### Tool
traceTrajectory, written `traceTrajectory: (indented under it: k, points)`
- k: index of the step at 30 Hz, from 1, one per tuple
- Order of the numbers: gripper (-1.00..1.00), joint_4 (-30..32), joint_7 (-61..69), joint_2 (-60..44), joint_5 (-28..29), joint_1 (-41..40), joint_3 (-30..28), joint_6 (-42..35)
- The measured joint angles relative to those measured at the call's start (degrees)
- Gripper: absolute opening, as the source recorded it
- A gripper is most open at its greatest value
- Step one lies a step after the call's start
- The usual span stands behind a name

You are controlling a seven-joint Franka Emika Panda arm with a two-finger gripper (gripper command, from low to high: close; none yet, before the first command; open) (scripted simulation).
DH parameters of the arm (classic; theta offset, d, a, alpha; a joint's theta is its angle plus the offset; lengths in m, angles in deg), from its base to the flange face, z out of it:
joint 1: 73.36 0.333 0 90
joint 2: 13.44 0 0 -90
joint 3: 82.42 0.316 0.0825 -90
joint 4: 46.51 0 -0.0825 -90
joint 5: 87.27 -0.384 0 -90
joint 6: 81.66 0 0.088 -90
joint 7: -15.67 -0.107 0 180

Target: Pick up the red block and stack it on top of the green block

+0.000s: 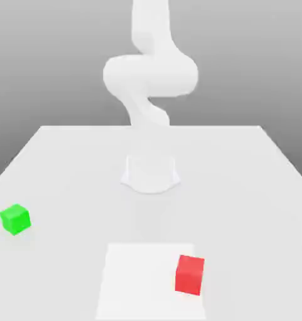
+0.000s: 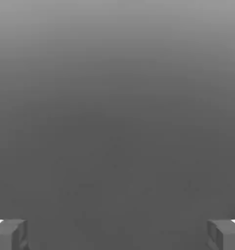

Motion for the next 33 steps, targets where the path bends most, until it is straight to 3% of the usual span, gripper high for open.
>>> traceTrajectory:
  k: [17,22,27,28,33]
  points:
    - [0.00,13.5,-20.1,-35.7,4.2,-2.7,9.2,17.4]
    - [0.00,17.1,-24.1,-45.9,3.3,-1.2,9.9,22.8]
    - [0.00,16.2,-28.0,-56.2,7.8,1.7,6.1,31.0]
    - [-1.00,15.9,-28.6,-57.8,8.5,2.4,5.2,32.3]
    - [-1.00,15.9,-28.7,-57.8,8.6,2.4,5.3,32.4]
